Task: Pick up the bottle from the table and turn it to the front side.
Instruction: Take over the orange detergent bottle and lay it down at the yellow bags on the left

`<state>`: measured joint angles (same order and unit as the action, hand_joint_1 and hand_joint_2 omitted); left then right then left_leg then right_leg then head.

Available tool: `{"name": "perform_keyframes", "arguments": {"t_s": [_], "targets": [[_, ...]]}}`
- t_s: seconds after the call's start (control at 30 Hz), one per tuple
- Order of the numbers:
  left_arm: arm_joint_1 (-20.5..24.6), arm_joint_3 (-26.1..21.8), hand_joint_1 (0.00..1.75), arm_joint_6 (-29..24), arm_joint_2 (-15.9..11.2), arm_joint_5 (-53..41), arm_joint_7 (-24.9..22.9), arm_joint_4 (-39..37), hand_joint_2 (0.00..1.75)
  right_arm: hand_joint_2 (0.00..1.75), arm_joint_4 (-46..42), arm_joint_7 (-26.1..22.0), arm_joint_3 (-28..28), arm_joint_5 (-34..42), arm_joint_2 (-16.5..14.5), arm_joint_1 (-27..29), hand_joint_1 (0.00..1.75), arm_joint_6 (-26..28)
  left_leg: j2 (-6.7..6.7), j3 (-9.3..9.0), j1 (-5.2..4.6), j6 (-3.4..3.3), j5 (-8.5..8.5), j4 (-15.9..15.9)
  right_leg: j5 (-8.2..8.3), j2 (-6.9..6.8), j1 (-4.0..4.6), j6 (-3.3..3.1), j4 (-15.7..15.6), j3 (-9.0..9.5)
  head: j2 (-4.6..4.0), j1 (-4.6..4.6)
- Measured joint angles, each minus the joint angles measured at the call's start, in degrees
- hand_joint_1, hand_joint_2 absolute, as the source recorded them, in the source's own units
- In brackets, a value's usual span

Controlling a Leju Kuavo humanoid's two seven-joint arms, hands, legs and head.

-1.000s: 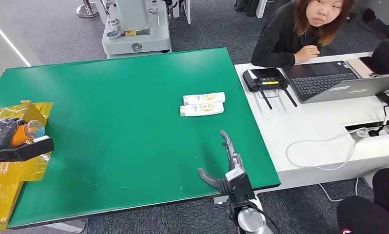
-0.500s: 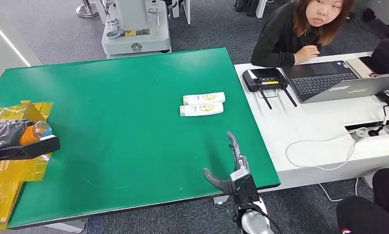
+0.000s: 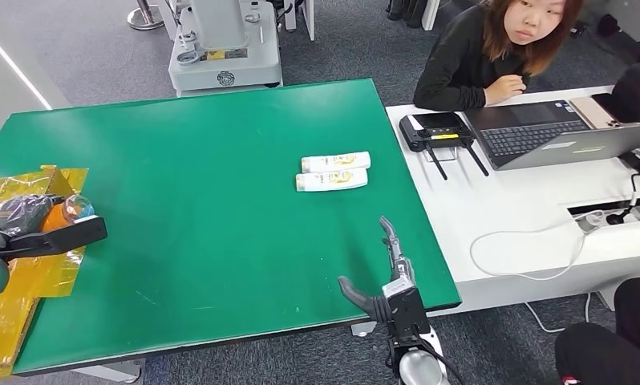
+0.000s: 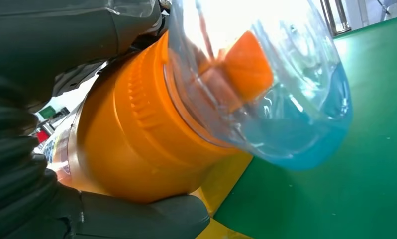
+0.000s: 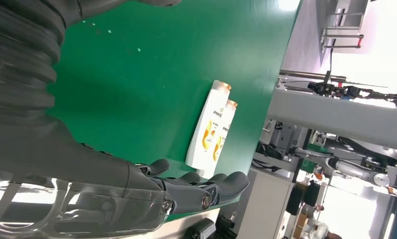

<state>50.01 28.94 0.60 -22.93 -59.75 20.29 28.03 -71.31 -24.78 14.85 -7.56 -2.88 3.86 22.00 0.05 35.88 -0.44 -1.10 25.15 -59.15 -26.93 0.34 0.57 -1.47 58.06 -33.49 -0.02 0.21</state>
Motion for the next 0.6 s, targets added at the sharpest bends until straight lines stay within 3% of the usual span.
{"name": "perform_keyframes", "arguments": {"t_s": [0.23,0.6], "targets": [[0.45,0.05,1.75,-0.20,0.76,0.67,-0.64,-1.56,1.75,1.75,-1.23,1.03,-0.21,-0.46,0.02,0.66,0.00,-0.24,-0.02,-0.07,0.00,-0.01,-0.02,0.01,0.00,-0.03,0.00,0.00,0.02,0.09,0.00,-0.01],[0.09,0.06,1.75,-1.23,-0.99,1.84,0.10,-2.33,1.75,1.75,-2.68,1.20,-0.22,-1.24,0.02,2.57,0.00,-0.25,0.00,-0.12,0.00,0.03,-0.05,0.03,0.02,-0.01,0.01,-0.04,0.06,0.11,0.00,-0.02]]}}
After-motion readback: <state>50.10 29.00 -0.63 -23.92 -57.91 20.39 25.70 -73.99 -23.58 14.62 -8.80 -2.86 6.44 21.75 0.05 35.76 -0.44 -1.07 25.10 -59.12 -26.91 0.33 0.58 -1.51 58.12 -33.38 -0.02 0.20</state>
